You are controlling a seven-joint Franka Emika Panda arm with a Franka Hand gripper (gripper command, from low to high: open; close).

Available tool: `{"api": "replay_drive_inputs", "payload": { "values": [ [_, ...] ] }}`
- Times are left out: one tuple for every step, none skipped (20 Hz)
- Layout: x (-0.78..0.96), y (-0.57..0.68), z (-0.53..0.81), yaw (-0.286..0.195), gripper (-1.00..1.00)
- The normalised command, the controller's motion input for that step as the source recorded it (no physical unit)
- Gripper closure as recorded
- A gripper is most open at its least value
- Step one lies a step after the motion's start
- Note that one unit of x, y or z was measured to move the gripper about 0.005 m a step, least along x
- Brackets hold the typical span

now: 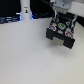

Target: Open the kcup holder, insert the kcup into the holder, and close the kcup holder

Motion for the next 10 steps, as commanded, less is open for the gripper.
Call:
{"api": "replay_drive_inputs", "payload": {
  "values": [
    [0.48, -0.41, 0.41, 0.072, -1.0],
    [0.51, -0.43, 0.36, 0.06, -1.0],
    [0.53, -0.45, 0.33, 0.056, -1.0],
    [0.53, -0.46, 0.3, 0.057, -1.0],
    [0.53, -0.46, 0.28, 0.052, -1.0],
    [0.55, -0.45, 0.25, 0.047, -1.0],
    [0.53, -0.47, 0.31, 0.052, -1.0],
    [0.57, -0.46, 0.24, 0.027, -1.0],
    [0.6, -0.46, 0.18, 0.033, -1.0],
    [0.59, -0.46, 0.13, 0.033, -1.0]
  ]
}}
